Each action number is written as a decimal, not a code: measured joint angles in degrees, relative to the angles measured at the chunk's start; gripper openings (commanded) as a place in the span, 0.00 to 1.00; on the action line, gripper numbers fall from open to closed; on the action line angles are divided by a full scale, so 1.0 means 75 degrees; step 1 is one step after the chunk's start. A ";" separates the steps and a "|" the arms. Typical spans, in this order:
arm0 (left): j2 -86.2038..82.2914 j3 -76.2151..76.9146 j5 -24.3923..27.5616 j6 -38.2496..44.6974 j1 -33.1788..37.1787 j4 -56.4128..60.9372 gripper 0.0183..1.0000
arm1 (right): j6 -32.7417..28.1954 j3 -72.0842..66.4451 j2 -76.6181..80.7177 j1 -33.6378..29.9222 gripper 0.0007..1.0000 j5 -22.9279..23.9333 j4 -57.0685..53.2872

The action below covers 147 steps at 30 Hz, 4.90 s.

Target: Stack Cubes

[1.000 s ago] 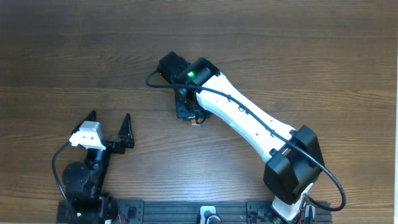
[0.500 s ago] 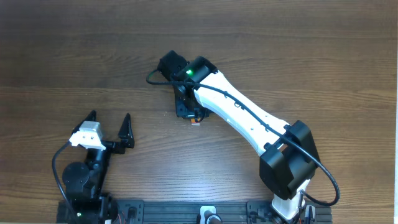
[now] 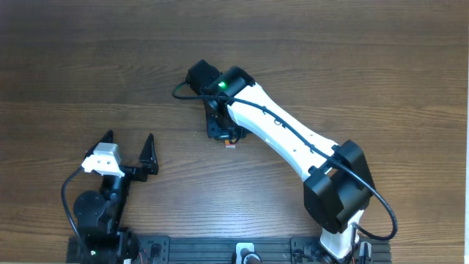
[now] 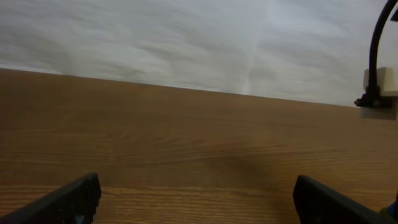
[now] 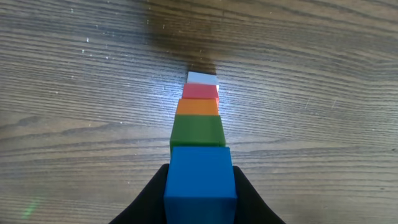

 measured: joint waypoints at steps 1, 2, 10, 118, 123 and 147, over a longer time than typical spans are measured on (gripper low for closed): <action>0.0000 0.0000 0.0000 0.0000 0.0000 0.0000 1.00 | -0.0006 0.0000 0.0000 0.0000 0.01 -0.0015 0.0032; 0.0000 0.0003 0.0000 0.0000 0.0000 0.0000 1.00 | 0.0003 0.0000 0.0000 0.0000 0.01 -0.0015 0.0047; 0.0000 0.0003 0.0000 0.0000 0.0000 0.0000 1.00 | -0.0035 0.0000 0.0000 0.0000 0.05 -0.0044 0.0085; 0.0006 0.0003 0.0000 0.0000 0.0000 -0.0003 1.00 | -0.5196 -1.2750 -1.4807 -0.5286 0.99 -0.0286 0.9110; 0.0006 0.0003 0.0000 0.0000 0.0000 -0.0003 1.00 | -0.5205 -1.2750 -1.4807 -0.5286 0.99 -0.0286 0.9107; 0.0006 0.0003 0.0000 0.0000 0.0000 -0.0003 1.00 | -0.5202 -1.2750 -1.4807 -0.5284 0.99 -0.0286 0.9107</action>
